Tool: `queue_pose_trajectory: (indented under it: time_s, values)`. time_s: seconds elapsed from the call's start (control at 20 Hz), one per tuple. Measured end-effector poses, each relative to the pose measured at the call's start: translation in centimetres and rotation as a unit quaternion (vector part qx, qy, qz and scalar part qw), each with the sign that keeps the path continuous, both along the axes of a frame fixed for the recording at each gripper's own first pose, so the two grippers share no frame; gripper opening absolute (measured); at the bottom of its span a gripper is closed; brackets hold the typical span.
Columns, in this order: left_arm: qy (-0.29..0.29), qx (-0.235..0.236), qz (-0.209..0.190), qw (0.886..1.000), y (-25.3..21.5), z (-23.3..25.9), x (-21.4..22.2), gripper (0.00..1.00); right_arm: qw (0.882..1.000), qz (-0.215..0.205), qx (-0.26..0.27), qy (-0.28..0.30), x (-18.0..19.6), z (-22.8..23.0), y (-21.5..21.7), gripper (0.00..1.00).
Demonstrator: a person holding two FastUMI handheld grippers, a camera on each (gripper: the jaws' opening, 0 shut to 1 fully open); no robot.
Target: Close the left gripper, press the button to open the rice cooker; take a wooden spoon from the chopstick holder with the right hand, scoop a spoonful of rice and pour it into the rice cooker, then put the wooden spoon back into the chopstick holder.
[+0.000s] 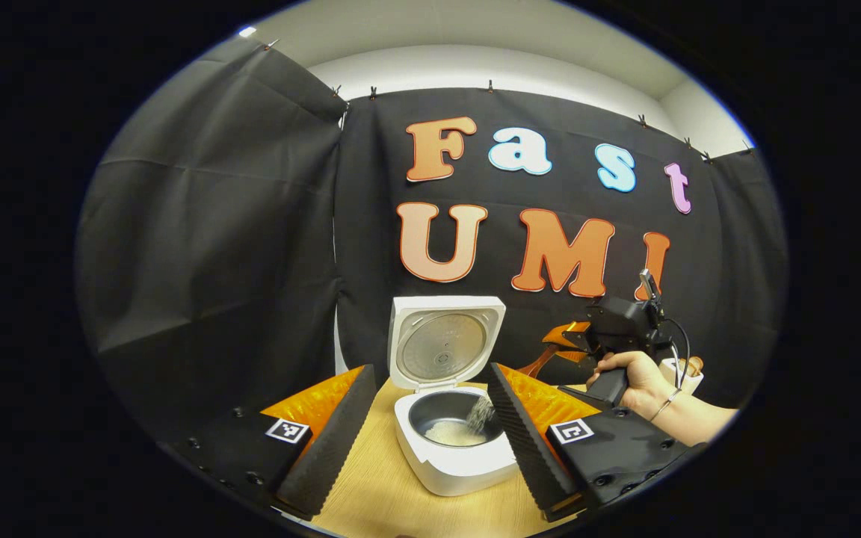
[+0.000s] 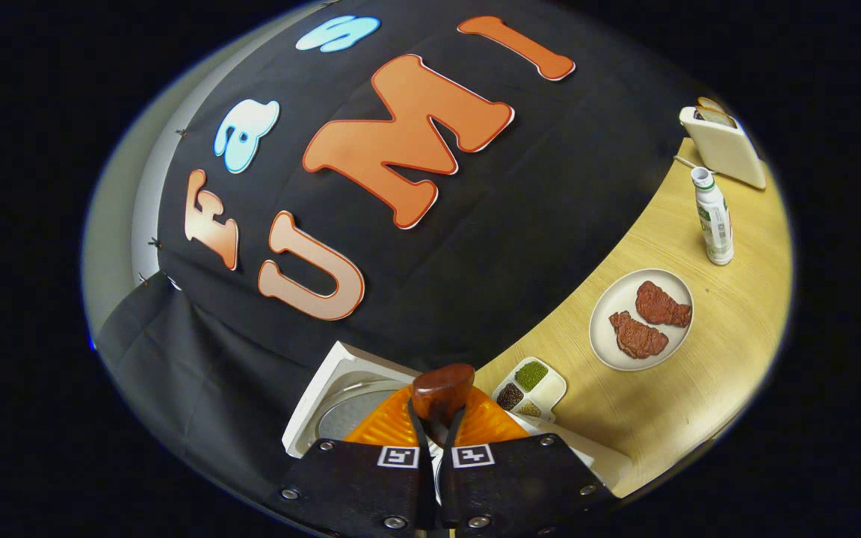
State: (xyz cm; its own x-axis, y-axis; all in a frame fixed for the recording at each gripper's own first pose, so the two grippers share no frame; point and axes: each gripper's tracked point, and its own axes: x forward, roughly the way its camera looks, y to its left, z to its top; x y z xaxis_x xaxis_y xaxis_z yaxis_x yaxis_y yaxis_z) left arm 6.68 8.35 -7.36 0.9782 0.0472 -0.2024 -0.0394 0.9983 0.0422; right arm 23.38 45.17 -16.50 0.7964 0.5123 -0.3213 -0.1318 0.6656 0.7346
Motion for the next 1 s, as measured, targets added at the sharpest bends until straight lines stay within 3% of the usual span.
queue_pose_trajectory:
  time_s: [0.65, 1.0]
  values:
    - [0.007, 0.0, 0.002, 1.0, 0.1, -0.3, -0.3, 1.0, 0.989, 0.064, -0.079, -0.104, -1.3, 2.4, 3.2, 0.02]
    - [0.012, 0.006, 0.008, 1.0, 0.3, -0.7, -0.4, 1.0, 0.969, 0.101, -0.136, -0.178, -2.1, 4.0, 5.3, 0.02]
